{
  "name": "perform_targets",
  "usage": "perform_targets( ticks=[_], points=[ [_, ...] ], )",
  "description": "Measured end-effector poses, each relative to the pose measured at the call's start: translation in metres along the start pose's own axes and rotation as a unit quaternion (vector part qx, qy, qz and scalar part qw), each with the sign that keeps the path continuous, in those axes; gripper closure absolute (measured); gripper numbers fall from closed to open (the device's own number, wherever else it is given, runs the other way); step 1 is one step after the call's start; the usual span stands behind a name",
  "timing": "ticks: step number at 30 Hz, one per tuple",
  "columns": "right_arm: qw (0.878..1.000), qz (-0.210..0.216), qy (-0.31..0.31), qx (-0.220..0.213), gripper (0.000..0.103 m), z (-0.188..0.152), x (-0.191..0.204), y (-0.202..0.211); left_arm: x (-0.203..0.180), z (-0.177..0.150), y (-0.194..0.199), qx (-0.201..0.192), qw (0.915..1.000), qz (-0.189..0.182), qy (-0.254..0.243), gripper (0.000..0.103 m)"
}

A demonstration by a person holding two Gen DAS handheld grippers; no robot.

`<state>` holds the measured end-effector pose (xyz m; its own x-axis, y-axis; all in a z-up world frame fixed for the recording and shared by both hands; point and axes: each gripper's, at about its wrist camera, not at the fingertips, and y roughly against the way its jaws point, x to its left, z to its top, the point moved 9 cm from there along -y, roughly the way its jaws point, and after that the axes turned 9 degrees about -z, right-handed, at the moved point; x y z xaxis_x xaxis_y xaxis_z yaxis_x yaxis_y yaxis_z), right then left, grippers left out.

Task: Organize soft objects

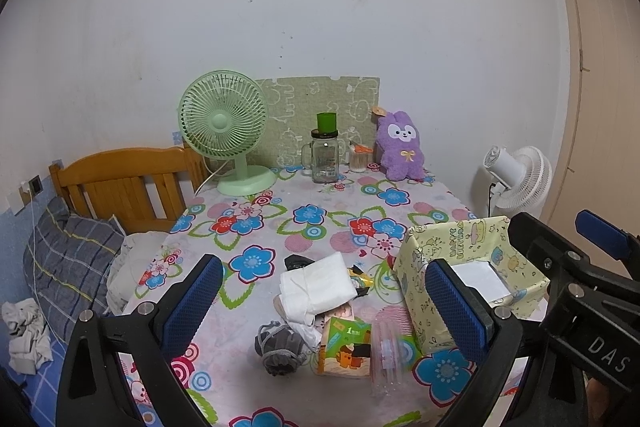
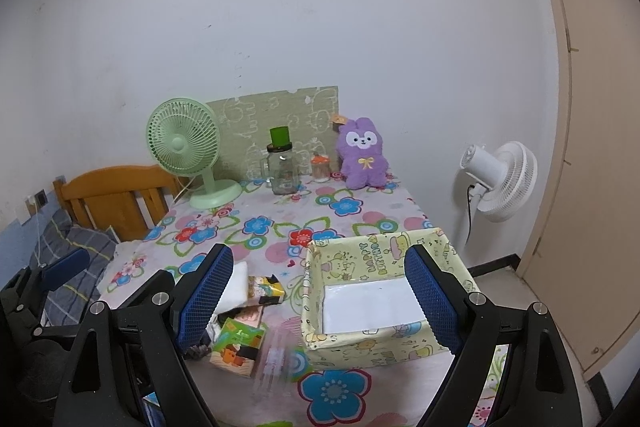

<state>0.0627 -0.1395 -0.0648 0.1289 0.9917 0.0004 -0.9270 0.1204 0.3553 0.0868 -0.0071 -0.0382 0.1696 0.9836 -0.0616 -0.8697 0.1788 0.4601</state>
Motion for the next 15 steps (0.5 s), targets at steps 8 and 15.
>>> perform_targets(
  ticks=[8,15],
  points=[
    [1.0,0.004,0.004,0.011,0.014,-0.007,0.015,-0.014,0.009,-0.011,-0.009,0.006,1.0,0.005,0.003,0.003],
    [0.999,0.015,0.014,0.028,0.014,-0.018,0.033,-0.038,0.022,-0.024,-0.03,0.031,0.9995,0.007,0.01,0.007]
  ],
)
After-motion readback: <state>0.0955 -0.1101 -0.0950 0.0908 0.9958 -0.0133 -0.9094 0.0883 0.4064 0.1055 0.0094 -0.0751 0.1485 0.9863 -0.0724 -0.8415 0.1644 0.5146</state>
